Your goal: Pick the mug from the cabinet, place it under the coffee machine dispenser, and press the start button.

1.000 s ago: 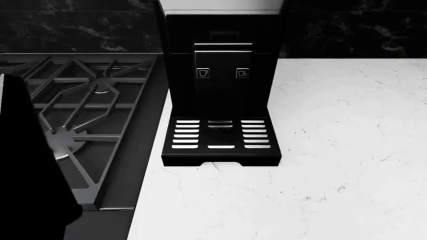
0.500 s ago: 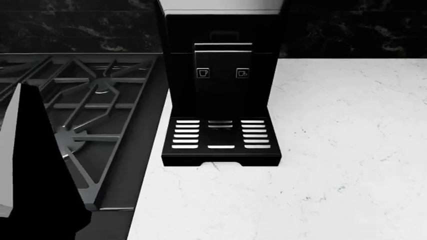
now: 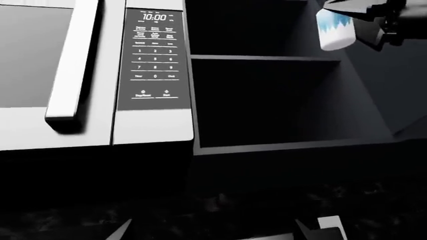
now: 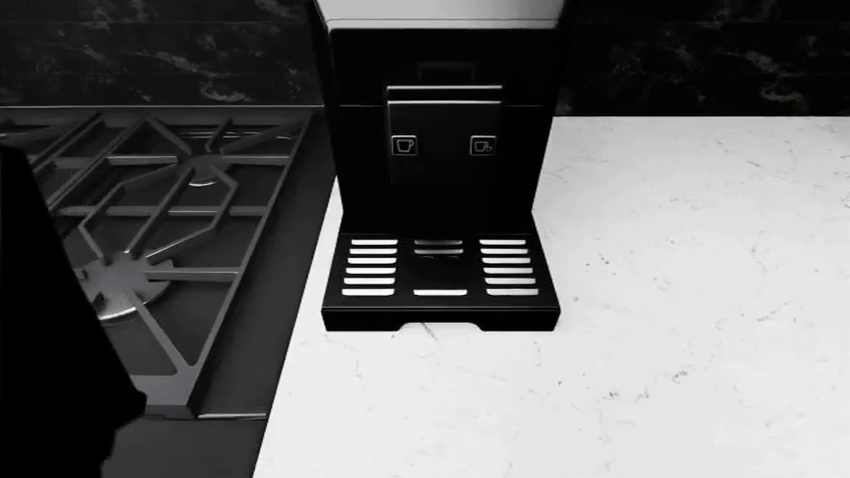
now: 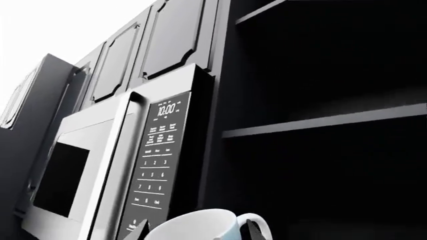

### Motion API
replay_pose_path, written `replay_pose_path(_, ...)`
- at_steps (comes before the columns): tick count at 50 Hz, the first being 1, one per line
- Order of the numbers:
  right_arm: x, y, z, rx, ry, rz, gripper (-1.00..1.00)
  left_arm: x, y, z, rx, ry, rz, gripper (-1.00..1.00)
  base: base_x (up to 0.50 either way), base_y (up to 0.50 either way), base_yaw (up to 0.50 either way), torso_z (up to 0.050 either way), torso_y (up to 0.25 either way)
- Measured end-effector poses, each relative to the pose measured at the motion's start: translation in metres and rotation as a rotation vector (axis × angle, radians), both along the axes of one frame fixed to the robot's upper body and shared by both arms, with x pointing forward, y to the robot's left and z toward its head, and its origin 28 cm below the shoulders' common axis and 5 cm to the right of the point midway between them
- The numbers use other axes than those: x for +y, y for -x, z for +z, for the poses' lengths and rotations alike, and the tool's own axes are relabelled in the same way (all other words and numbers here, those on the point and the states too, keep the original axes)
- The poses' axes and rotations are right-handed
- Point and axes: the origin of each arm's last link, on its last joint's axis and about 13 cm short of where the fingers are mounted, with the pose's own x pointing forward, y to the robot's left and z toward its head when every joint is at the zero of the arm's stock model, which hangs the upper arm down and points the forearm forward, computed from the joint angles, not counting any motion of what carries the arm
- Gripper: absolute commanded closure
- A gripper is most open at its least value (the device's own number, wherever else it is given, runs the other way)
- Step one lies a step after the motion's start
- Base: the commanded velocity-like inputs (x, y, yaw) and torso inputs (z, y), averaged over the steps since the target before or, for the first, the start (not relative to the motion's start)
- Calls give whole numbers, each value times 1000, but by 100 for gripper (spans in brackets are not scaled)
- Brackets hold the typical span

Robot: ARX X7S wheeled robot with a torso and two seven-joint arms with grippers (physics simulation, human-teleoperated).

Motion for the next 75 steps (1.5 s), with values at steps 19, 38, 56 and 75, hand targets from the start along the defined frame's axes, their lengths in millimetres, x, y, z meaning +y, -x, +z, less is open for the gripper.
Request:
replay_pose_path(19, -1, 0, -44, 78, 48, 16, 100, 3, 0, 0, -5, -7, 19, -100, 0, 0, 0, 0, 0)
replay_pose_path(38, -2, 0, -73, 126, 80, 18, 100, 4, 0, 1, -2, -5, 22, -100, 0, 0, 0, 0, 0)
replay_pose_path(56, -5, 7, -108, 177, 121, 38, 100, 4, 0, 0, 1, -6, 25, -100, 0, 0, 0, 0, 0)
replay_pose_path(75, -12, 22, -133, 224, 221, 77, 100, 3, 0, -1, 6, -10, 24, -100, 0, 0, 0, 0, 0)
